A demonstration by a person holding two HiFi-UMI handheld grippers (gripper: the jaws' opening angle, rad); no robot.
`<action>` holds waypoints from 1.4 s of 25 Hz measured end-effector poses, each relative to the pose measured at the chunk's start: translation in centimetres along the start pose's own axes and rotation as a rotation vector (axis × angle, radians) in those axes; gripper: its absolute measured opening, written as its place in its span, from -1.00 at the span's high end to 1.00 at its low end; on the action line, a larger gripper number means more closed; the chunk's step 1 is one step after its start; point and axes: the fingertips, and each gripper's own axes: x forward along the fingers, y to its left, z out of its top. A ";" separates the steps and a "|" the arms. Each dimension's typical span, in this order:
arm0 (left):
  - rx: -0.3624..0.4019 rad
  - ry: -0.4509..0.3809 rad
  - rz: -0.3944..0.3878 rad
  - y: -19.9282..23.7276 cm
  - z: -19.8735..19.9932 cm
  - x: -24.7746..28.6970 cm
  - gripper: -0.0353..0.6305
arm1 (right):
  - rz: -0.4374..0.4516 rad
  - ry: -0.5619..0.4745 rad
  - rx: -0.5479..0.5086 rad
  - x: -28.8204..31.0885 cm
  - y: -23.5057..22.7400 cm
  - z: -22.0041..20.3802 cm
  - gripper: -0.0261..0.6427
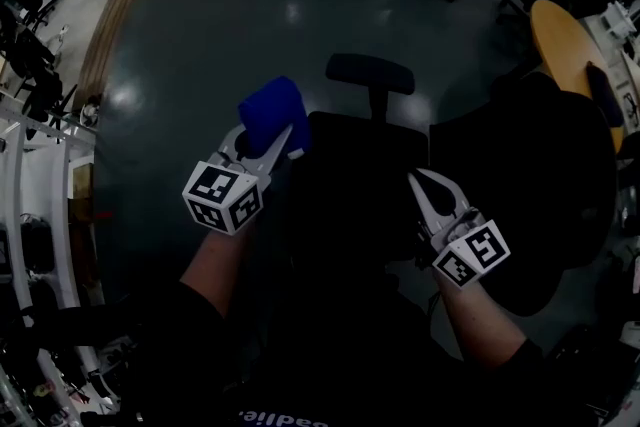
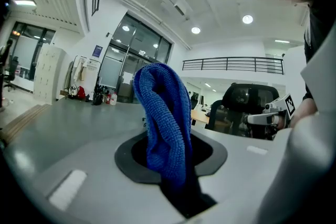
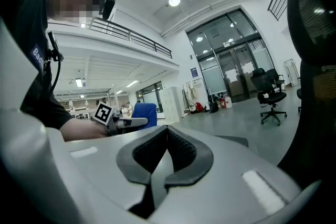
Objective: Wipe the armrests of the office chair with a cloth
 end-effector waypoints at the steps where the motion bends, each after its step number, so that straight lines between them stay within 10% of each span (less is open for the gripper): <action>1: 0.012 0.009 -0.005 0.3 0.1 0.7 0.52 | -0.012 -0.001 0.006 0.4 -0.5 -0.3 0.92; 35: 0.406 0.498 0.031 10.7 -7.9 24.1 0.52 | -0.447 0.166 0.080 8.0 -26.5 -11.8 0.92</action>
